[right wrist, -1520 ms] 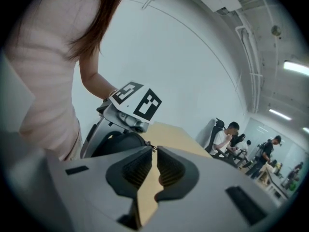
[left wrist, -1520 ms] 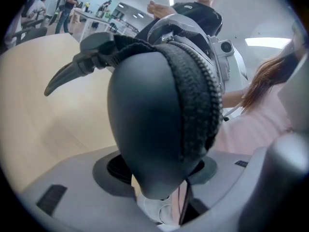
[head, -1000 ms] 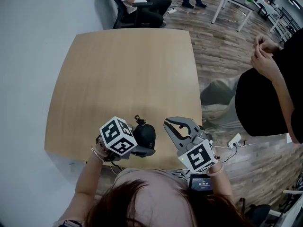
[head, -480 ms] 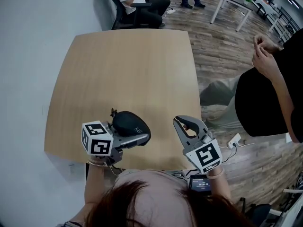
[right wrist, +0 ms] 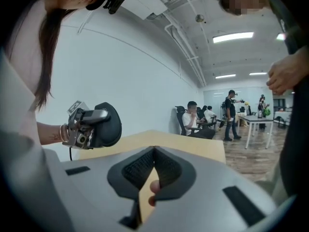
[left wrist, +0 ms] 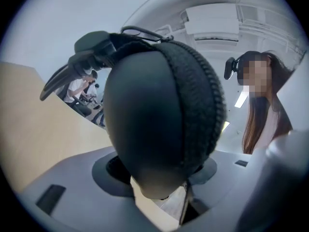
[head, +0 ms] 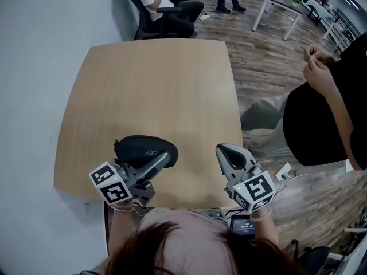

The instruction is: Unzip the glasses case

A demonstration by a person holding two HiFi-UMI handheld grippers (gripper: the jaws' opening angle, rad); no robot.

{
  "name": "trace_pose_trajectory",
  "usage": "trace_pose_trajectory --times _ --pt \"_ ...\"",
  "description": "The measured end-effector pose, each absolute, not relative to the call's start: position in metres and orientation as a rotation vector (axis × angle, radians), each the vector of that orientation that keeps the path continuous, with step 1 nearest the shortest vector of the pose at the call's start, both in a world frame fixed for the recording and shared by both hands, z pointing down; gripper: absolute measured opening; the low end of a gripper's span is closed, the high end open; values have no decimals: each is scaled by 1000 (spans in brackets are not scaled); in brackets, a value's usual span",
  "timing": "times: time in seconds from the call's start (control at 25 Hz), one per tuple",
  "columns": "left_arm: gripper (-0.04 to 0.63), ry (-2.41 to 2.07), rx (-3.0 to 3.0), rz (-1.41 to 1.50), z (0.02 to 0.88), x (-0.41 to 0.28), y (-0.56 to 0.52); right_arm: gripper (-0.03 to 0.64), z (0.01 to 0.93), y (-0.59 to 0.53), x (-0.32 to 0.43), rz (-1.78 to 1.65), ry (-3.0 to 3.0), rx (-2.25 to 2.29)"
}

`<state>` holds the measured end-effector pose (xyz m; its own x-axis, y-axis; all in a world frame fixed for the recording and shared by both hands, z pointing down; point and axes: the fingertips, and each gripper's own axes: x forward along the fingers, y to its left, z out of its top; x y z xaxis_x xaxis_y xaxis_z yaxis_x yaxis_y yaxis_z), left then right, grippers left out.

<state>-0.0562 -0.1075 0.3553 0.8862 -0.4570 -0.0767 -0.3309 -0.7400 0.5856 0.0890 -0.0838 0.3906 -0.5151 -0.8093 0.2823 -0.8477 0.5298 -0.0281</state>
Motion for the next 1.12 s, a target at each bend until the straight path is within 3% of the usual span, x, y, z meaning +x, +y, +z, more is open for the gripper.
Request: trace_pose_trajectory --times 0.44,1.12 --pt "255 -617 2406 -471 341 -81 -105 15 392 -73 90 279 -2509 1434" --pt "255 -549 2396 -514 335 -94 -76 15 386 -46 62 252 -2488 1429"
